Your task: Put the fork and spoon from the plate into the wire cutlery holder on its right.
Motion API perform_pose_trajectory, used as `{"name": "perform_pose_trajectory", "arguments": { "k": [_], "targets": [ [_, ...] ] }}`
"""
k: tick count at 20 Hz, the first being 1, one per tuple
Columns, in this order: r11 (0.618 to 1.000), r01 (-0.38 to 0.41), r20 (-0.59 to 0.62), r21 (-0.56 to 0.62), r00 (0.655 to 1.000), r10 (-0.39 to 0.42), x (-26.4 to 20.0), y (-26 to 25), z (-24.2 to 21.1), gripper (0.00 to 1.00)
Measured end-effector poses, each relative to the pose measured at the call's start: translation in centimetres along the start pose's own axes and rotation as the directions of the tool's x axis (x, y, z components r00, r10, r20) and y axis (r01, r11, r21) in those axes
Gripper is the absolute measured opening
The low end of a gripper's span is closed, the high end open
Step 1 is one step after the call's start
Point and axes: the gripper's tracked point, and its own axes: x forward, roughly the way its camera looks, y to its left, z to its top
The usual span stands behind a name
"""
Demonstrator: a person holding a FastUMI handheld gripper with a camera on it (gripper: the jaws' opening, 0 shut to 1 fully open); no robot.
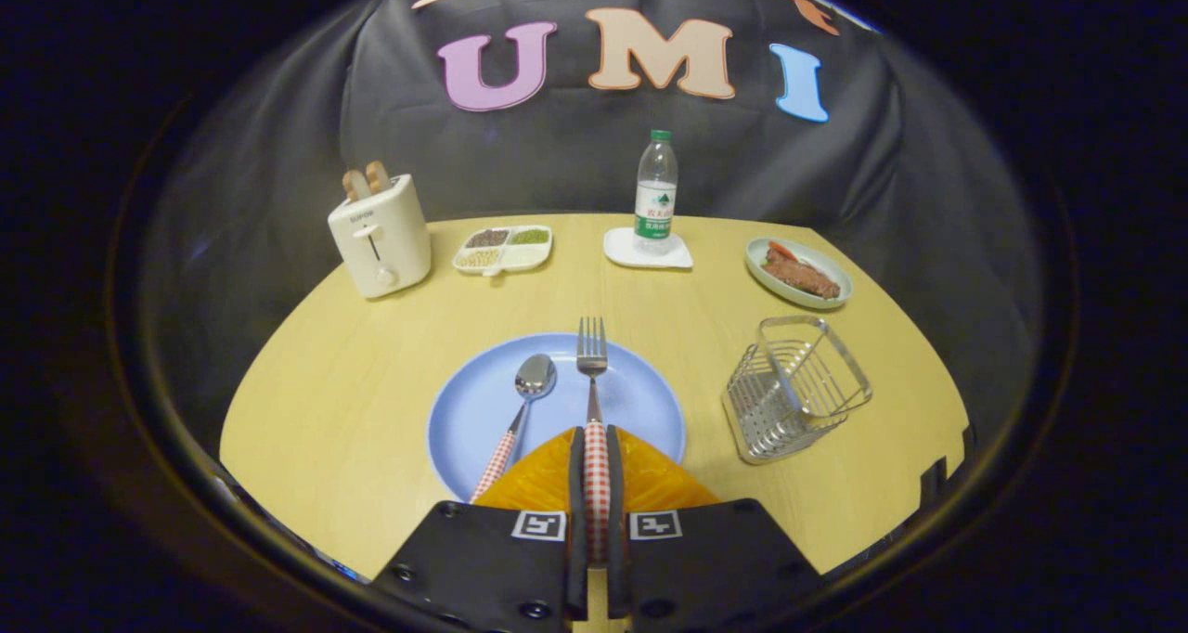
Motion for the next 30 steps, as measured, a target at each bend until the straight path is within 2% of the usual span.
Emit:
{"name": "perform_pose_trajectory", "arguments": {
  "k": [3,7,11,14,19,24,30],
  "targets": [
    [0.996,0.087,-0.068,0.001,0.994,-0.087,-2.0,-2.2,1.8,0.11],
    [0.981,0.193,-0.178,0.033,0.967,-0.184,-4.1,-5.3,3.4,0.11],
    [0.956,0.294,-0.338,0.02,0.901,-0.271,-5.8,-9.1,3.1,0.11],
    [0.943,0.333,-0.441,0.012,0.848,-0.294,-5.5,-11.5,3.7,0.11],
    [0.952,0.299,-0.584,0.059,0.784,-0.21,-2.7,-12.5,2.9,0.11],
    [0.957,0.282,-0.688,0.065,0.707,-0.161,0.0,-13.6,1.4,0.11],
    [0.98,0.2,-0.737,0.003,0.663,-0.133,2.9,-13.7,0.3,0.11]
  ]
}}
